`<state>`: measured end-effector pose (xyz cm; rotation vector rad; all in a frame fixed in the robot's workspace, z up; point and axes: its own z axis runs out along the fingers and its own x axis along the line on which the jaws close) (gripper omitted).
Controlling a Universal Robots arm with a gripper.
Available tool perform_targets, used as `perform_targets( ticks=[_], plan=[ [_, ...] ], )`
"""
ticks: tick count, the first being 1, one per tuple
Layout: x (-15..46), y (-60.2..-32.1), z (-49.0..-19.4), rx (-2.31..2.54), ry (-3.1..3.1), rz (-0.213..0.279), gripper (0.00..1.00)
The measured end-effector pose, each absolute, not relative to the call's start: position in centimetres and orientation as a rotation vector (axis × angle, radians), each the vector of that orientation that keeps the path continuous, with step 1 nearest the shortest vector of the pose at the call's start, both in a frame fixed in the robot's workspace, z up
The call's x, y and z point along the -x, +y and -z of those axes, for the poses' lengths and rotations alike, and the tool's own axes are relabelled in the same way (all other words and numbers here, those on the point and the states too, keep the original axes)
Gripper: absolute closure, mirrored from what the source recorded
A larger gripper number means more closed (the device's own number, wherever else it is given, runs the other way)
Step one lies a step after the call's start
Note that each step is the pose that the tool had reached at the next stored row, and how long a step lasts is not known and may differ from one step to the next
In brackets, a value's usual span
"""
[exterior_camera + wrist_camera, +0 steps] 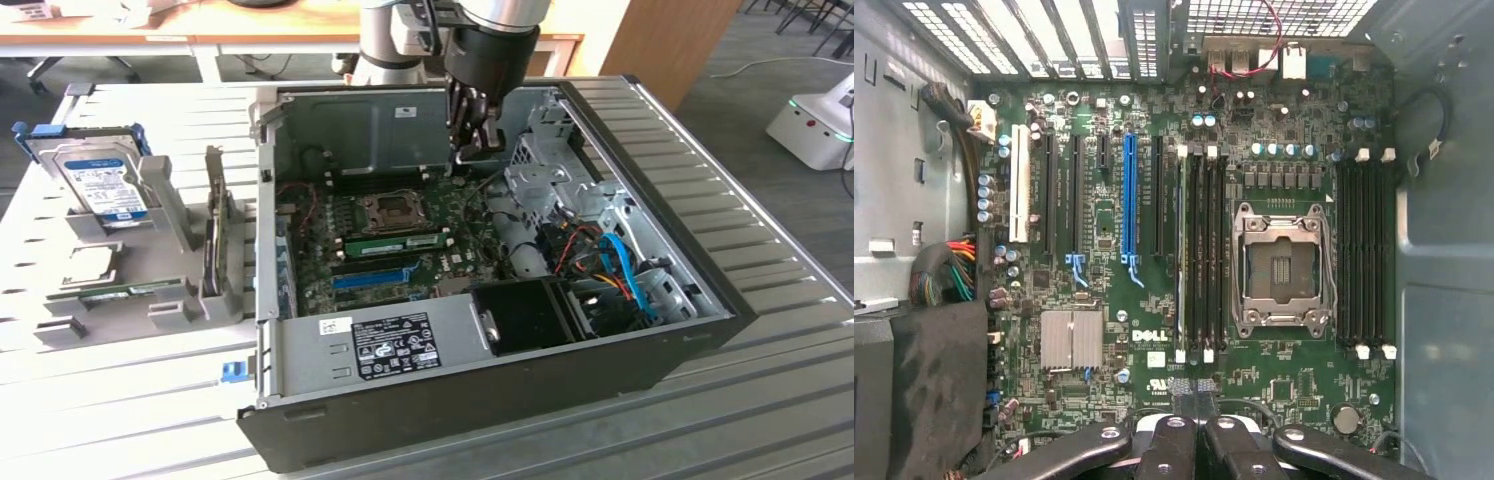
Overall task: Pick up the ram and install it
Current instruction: 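Press down the ram until it locks into place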
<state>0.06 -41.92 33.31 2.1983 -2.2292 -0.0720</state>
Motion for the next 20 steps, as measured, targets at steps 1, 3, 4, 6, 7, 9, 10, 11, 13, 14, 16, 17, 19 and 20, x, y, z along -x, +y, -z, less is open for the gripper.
perform_targets(
  ticks=[1,3,4,6,7,9,10,11,13,14,16,17,19,20],
  plan=[
    [-0.1,-41.9,-33.3,-2.198,-2.229,0.072,0.89],
    [-0.1,-41.9,-33.1,-2.198,-2.229,0.072,0.89],
    [-0.1,-41.9,-32.9,-2.198,-2.229,0.072,0.89],
    [-0.1,-41.9,-32.6,-2.198,-2.229,0.072,0.89],
    [-0.1,-41.9,-32.4,-2.198,-2.229,0.072,0.89],
    [-0.1,-41.9,-32.0,-2.198,-2.229,0.072,0.89],
    [-0.1,-41.9,-31.8,-2.198,-2.229,0.072,0.89],
    [-0.1,-41.9,-31.7,-2.198,-2.229,0.072,0.89],
    [-0.1,-41.9,-31.3,-2.198,-2.229,0.072,0.89],
    [-0.1,-41.9,-31.1,-2.198,-2.229,0.072,0.89],
    [-0.1,-41.9,-30.9,-2.198,-2.229,0.072,0.89],
    [-0.1,-41.9,-30.7,-2.198,-2.229,0.072,0.89],
    [-0.1,-41.9,-30.5,-2.198,-2.229,0.072,0.89],
    [-0.1,-41.9,-30.3,-2.198,-2.229,0.072,0.89]
  ],
)
